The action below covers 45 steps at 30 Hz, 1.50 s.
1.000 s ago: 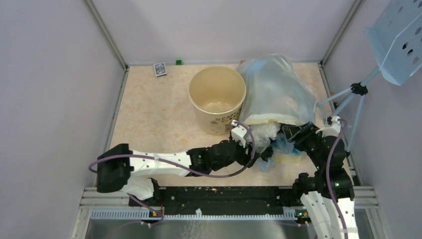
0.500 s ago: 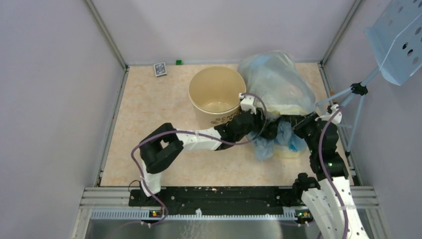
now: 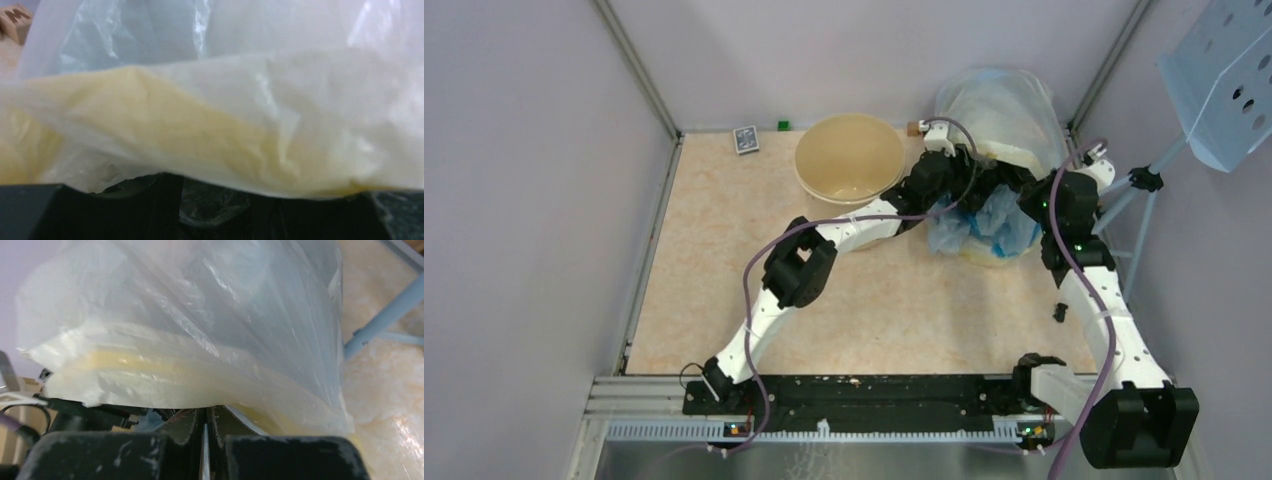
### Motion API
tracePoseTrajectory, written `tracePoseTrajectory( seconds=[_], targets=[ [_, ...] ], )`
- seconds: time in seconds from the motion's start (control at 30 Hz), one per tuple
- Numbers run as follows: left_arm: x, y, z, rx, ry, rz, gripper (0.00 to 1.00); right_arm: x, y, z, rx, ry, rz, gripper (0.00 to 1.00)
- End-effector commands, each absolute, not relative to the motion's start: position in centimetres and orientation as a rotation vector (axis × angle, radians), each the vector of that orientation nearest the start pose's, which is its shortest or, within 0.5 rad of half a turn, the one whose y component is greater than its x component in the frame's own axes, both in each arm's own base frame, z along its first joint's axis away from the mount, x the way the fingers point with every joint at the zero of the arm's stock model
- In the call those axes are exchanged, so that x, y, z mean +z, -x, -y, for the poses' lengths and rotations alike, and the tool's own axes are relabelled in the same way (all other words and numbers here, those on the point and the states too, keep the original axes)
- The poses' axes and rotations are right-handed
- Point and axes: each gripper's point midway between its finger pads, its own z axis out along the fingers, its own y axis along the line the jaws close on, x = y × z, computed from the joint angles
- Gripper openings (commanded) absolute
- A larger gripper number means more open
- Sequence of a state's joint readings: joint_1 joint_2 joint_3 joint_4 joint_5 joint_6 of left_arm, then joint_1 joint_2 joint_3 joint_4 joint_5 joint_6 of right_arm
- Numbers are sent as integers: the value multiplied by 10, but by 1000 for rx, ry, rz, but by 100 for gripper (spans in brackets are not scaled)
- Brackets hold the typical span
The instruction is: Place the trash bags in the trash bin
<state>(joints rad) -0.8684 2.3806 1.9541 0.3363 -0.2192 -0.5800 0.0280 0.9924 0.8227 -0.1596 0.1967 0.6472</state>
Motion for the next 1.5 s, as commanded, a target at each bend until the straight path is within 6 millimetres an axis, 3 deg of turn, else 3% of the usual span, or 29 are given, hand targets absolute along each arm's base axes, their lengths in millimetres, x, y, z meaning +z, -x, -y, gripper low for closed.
tracePoseTrajectory(
  seconds=[0.0,0.3,0.43,0.6,0.9,1.17,1.3,1.47],
  targets=[
    [211,-502,518,-904,-103,-1699,54,283,-363,-8,319,-576,-1727,0],
    [224,-496,506,-908,-159,-1682,59,268,-313,-18,348,-507,-1783,0],
    [228,-489,505,-931,-166,-1686,61,274,-288,-31,400,-426,-1812,0],
    [233,-481,503,-958,-180,-1676,65,315,-259,-53,500,-257,-1766,0],
    [206,-481,508,-951,-197,-1729,67,434,-238,-89,693,-40,-1564,0],
    [202,-476,509,-955,-231,-1740,69,513,-219,-80,655,-40,-1386,0],
    [220,-463,511,-968,-277,-1711,78,526,-215,-66,595,-99,-1323,0],
    [244,-426,507,-1065,-343,-1738,84,515,-209,-40,490,-215,-1274,0]
  ],
)
